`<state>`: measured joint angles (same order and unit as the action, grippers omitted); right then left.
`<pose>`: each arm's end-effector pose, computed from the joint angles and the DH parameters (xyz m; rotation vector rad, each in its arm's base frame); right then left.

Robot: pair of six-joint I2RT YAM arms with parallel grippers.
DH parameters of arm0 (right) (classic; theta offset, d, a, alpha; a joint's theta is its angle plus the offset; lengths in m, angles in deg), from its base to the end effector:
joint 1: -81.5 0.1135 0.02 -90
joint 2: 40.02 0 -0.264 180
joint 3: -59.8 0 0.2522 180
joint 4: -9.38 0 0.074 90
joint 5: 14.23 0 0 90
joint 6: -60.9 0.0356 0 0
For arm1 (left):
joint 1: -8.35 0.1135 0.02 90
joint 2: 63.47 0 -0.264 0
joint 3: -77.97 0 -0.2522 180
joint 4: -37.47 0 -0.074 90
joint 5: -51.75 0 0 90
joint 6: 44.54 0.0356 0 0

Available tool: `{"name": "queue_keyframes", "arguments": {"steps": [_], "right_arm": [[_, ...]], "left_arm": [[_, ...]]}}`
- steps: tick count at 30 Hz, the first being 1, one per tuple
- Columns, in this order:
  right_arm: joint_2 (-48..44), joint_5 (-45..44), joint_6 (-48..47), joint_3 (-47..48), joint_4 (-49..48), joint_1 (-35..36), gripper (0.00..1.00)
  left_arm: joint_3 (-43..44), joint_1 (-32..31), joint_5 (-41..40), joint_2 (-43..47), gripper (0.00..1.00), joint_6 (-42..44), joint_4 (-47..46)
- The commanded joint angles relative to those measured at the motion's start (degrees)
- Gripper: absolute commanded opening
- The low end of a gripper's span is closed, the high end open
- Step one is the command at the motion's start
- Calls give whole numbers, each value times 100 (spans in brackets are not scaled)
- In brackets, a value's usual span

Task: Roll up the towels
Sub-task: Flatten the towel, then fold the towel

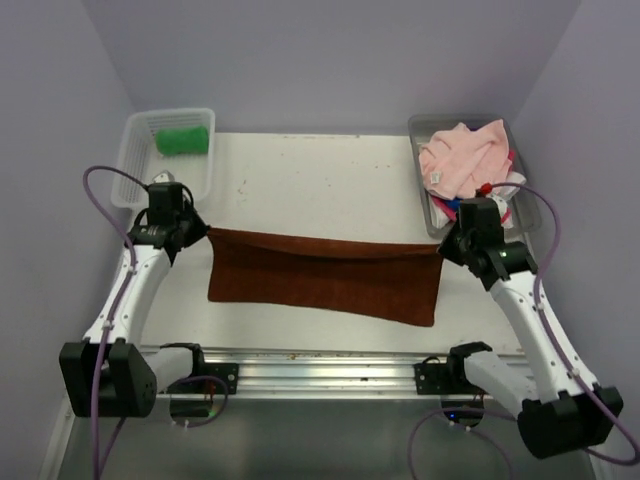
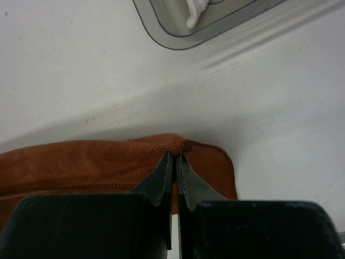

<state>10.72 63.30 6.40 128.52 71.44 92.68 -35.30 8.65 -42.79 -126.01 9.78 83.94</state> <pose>0.1692 0.0256 0.3201 0.5937 2.2456 0.1567 0.2308 0.0040 0.2925 -0.7539 2.1902 -0.2238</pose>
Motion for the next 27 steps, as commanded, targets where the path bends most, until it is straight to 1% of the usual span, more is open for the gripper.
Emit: {"name": "queue_keyframes", "arguments": {"steps": [1, 4, 6, 10, 16, 22, 23, 27], "right_arm": [[655, -203, -88, -82, -1364, -19, 0], [1288, -238, -123, -56, -1743, -28, 0], [1674, -265, -175, -3, -1823, -19, 0], [2018, -282, -193, 50, -1990, -28, 0], [1799, -247, -246, -283, -1921, -28, 0], [1237, -353, -343, -985, -1692, -37, 0], [1115, -344, -325, -1092, -1683, -37, 0], [964, -256, -202, -1680, -1718, -37, 0]], "left_arm": [[126, 32, -91, -336, 0, -132, -810], [275, 32, -83, -741, 0, -167, -845], [354, 32, -48, -961, 0, -176, -880], [442, 32, -47, -1172, 0, -167, -863], [355, 32, -12, -1155, 0, -27, -679], [-392, 32, -38, -699, 0, 140, -485], [-610, 32, -56, -663, 0, 140, -485], [-999, 58, 40, -627, 0, 105, -520]]}}
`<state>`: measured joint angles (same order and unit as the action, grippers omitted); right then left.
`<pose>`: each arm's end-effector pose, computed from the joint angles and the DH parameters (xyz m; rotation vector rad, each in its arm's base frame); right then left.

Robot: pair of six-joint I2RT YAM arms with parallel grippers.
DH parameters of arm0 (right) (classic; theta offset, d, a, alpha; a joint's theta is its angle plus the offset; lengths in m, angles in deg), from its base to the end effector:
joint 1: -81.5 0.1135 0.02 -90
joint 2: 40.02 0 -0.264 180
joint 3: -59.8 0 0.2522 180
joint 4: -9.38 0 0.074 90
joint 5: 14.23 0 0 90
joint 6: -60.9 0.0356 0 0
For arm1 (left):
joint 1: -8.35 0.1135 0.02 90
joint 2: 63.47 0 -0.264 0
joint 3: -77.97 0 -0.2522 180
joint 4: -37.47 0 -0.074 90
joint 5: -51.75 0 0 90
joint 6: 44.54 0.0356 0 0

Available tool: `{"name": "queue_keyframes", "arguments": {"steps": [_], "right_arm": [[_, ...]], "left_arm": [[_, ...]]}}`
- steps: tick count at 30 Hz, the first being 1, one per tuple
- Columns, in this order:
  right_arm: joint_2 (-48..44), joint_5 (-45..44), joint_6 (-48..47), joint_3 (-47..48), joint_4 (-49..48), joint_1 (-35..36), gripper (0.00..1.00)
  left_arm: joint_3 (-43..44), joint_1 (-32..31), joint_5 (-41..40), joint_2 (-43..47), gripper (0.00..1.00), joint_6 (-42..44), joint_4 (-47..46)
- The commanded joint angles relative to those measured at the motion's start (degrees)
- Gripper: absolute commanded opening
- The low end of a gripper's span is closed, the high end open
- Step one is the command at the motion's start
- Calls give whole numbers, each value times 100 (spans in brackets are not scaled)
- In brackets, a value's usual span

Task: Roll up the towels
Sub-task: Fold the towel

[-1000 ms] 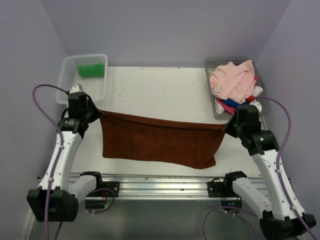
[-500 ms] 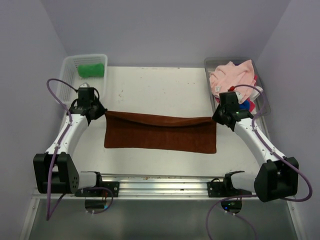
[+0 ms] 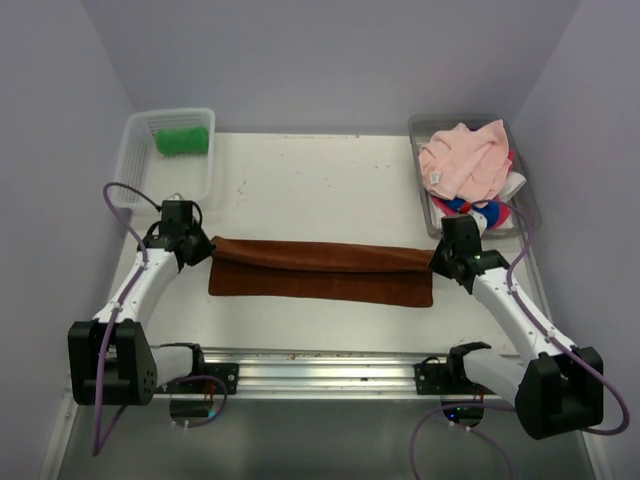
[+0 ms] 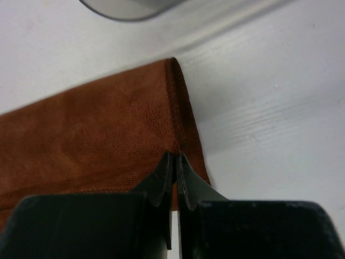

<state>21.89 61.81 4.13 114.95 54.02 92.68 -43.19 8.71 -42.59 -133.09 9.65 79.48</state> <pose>0.2115 0.0330 0.2319 0.5670 2.3652 0.0462 0.2420 0.0042 0.2266 -0.8050 2.3626 -0.1657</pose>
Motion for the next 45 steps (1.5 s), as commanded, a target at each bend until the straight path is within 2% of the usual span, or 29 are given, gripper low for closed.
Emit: {"name": "queue_keyframes", "arguments": {"steps": [1, 12, 20, 25, 33, 45], "right_arm": [[-179, -99, 86, -402, 7, -28, 0], [-372, -11, 210, -720, 41, -37, 0], [-733, 42, 236, -649, 331, -28, 0], [-926, 174, 385, -878, 349, -28, 0], [-900, 429, 631, -1256, 200, -28, 0], [-935, 358, 737, -1247, 288, -28, 0]], "left_arm": [[-288, 52, 64, 81, 0, 92, -65], [-377, 96, 38, 37, 0, 4, 5], [-175, 131, 82, 537, 0, -13, 435], [-412, 131, 109, 845, 0, -119, 489], [-948, 131, 337, 652, 0, -268, 199], [-1036, 122, 302, 582, 0, -304, 111]]}}
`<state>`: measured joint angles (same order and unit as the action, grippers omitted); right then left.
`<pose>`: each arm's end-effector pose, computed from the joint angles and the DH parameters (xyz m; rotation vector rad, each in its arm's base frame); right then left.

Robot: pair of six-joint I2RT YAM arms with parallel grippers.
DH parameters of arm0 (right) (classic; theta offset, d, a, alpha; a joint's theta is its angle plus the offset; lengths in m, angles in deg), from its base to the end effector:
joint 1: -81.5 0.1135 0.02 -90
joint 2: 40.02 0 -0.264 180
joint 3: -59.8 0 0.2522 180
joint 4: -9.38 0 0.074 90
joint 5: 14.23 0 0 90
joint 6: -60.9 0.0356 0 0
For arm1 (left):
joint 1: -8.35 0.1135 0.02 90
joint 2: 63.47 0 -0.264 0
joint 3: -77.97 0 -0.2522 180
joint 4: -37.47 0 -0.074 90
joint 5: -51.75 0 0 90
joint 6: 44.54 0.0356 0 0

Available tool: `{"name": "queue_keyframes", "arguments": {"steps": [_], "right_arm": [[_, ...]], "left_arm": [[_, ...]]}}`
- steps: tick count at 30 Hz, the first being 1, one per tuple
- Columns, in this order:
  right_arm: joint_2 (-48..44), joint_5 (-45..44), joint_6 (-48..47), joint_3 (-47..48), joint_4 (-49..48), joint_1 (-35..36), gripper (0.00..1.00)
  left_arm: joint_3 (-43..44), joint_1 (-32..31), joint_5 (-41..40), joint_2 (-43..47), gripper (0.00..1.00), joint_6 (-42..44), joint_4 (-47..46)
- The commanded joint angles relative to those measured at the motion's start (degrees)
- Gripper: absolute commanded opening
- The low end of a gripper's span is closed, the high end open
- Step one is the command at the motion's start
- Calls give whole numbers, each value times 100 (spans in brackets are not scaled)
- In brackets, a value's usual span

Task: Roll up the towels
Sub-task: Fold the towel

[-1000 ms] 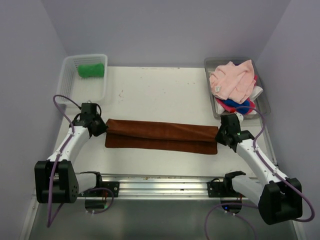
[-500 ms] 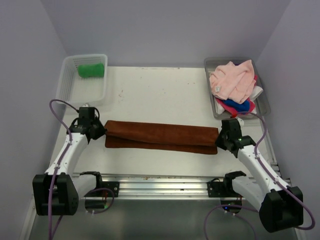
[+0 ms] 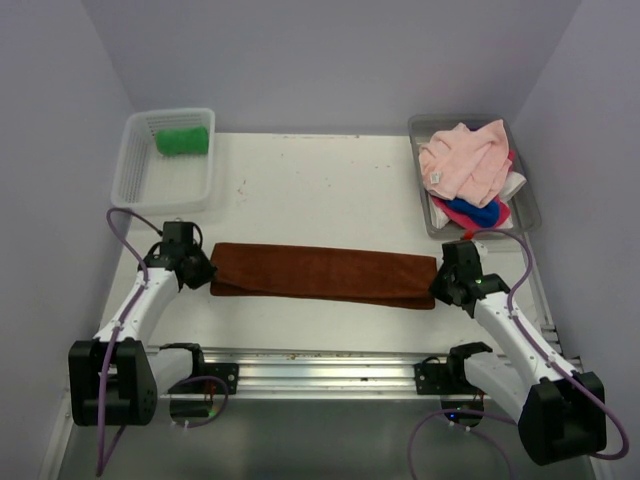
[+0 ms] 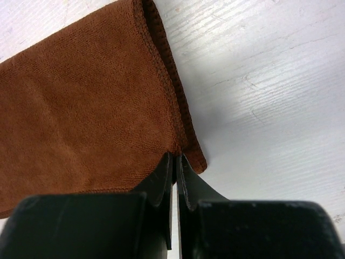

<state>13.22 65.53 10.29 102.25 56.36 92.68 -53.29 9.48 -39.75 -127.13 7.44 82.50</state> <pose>0.1659 0.0263 0.1856 0.6874 2.4639 0.1084 0.2014 0.0049 0.1903 -0.8897 2.4744 -0.1907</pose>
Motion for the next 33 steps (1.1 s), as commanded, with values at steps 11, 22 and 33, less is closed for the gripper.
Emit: {"name": "queue_keyframes", "arguments": {"steps": [11, 22, 33], "right_arm": [[-85, -57, 200, 58, 133, -28, 23], [-7, -49, 130, 480, 72, -28, 36], [1698, 452, -11, 910, -913, -19, 14]], "left_arm": [[131, 46, 114, 187, 10, -100, 160], [474, 28, 421, 723, 72, 49, 40], [712, -1185, 607, -1130, 63, -223, -1183]]}}
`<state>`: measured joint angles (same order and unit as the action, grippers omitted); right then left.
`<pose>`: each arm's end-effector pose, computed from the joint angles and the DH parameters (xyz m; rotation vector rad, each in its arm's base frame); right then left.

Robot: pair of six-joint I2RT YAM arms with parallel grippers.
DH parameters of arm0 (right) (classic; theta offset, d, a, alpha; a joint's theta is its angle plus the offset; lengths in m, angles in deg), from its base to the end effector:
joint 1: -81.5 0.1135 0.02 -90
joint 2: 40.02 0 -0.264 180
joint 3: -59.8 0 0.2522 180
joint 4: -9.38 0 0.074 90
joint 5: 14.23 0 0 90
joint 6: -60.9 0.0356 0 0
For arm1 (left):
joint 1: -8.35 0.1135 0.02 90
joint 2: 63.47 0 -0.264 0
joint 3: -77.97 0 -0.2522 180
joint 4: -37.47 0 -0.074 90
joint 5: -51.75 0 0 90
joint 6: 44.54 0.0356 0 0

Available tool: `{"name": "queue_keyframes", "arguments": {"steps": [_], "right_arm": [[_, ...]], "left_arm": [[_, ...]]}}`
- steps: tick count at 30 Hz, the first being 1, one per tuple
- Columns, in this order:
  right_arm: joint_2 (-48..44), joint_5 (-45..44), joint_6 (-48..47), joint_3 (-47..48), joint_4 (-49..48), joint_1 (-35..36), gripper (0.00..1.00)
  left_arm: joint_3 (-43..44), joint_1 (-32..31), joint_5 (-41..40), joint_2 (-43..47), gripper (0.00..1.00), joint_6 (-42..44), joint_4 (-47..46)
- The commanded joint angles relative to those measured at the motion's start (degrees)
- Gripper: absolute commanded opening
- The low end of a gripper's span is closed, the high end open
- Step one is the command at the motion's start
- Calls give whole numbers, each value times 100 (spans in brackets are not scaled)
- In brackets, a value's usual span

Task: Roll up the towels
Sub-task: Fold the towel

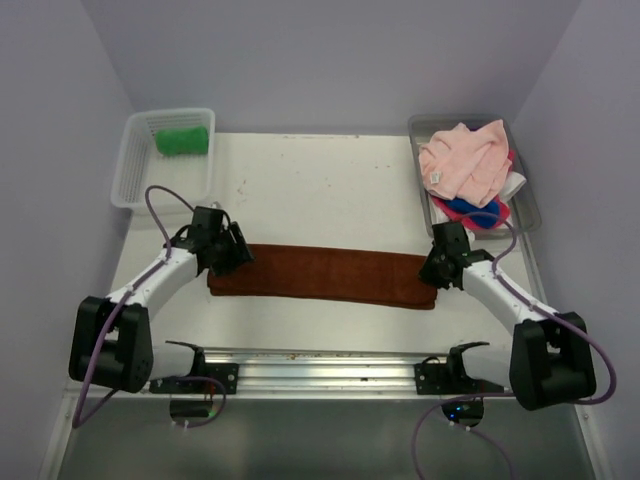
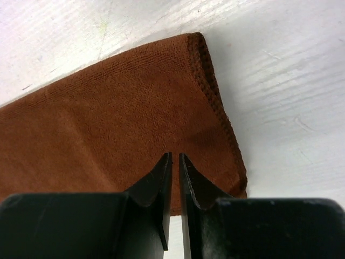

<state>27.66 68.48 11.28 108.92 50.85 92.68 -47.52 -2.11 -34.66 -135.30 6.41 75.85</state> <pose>0.2103 0.0370 0.1827 0.7017 2.5170 0.1543 0.2358 -0.0458 0.1988 -0.6161 2.5194 -0.4089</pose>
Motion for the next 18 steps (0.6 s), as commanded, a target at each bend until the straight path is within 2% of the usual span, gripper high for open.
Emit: {"name": "queue_keyframes", "arguments": {"steps": [1, 8, 13, 16, 18], "right_arm": [[307, 184, -101, 200, -432, -19, 14], [255, 473, 154, -528, -731, -19, 14], [-245, 667, 470, -1283, -767, -2, 14], [-764, 720, 620, -1539, -504, 24, 14], [-1132, 1053, 664, -1619, -302, 33, 14]], "left_arm": [[117, -26, 71, -479, 63, -129, -537], [-338, 26, -175, -824, 65, -314, -467], [-1041, 508, -25, -394, 64, -297, -424], [-1236, 624, -52, -131, 64, -182, -213], [-1263, 633, -61, 37, 64, -165, -55]]}}
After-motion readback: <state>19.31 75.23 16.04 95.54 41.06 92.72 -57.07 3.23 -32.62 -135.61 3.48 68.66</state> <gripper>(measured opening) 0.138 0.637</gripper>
